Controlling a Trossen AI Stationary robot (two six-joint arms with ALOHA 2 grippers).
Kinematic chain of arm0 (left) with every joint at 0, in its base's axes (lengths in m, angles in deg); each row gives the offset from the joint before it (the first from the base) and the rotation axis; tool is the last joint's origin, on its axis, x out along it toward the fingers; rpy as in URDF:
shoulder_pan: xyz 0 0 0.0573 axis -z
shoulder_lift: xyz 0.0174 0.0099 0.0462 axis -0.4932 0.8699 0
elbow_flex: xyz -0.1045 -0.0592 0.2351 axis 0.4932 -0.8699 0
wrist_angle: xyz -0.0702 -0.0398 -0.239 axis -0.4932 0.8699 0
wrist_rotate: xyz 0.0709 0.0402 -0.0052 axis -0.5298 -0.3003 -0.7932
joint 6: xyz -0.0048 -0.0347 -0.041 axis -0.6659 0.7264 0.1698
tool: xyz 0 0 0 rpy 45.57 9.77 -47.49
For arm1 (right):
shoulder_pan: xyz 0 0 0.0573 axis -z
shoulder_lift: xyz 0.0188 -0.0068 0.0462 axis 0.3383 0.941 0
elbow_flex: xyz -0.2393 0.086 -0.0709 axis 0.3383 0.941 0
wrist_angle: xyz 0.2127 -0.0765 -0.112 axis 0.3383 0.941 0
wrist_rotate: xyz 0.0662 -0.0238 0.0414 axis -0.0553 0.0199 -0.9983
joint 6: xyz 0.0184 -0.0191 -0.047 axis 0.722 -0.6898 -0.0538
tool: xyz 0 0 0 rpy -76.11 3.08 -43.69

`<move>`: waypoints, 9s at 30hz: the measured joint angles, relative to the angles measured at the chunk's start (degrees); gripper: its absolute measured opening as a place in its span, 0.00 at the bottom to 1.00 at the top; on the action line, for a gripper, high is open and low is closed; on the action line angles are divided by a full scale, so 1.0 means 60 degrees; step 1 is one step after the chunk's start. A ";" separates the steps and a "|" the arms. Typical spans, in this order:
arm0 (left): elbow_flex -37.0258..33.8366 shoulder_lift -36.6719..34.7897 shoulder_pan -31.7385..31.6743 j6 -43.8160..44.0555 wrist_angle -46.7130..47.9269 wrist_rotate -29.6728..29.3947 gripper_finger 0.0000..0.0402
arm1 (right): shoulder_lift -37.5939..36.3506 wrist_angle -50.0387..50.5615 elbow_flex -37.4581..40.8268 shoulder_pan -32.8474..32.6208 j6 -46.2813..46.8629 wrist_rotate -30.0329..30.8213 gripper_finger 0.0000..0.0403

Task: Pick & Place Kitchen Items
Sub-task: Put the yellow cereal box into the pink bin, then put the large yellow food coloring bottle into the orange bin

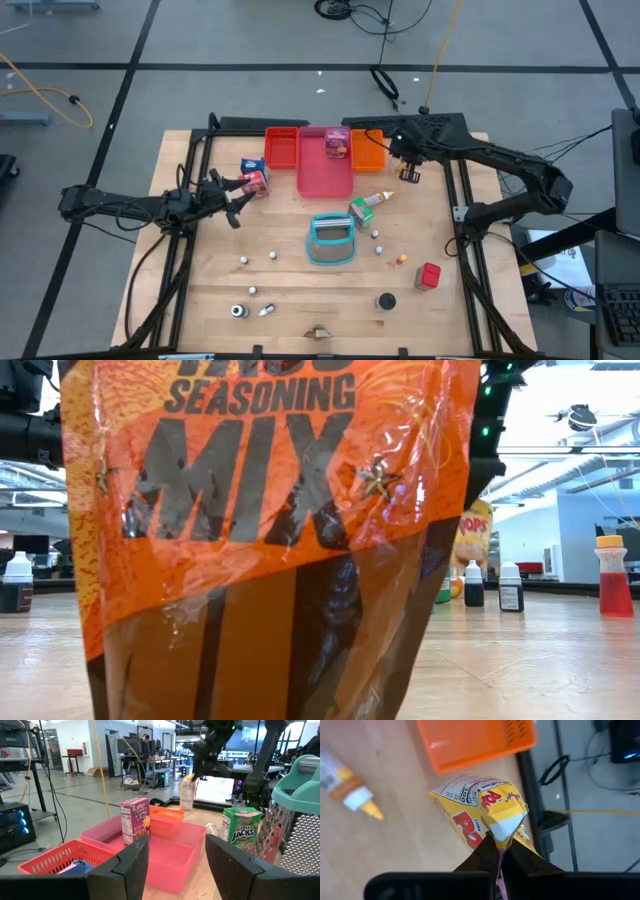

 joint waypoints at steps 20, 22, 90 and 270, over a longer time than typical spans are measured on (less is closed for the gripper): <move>0.0001 -0.0003 0.0002 0.0022 -0.0018 -0.0001 0.49 | 0.1443 -0.1341 -0.2047 -0.2318 -0.0083 0.0875 0.00; 0.0001 0.0001 0.0004 0.0022 -0.0019 0.0000 0.49 | 0.1730 -0.1384 -0.2278 -0.2389 -0.0130 0.0874 0.00; 0.0000 -0.0001 0.0001 0.0018 -0.0016 0.0000 0.49 | 0.4351 -0.4290 -0.2994 -0.1535 -0.0365 -0.1319 0.38; 0.0001 -0.0001 0.0002 0.1217 -0.1228 -0.0005 0.49 | 0.4115 -0.6466 0.0051 -0.1129 -1.0375 0.7003 0.31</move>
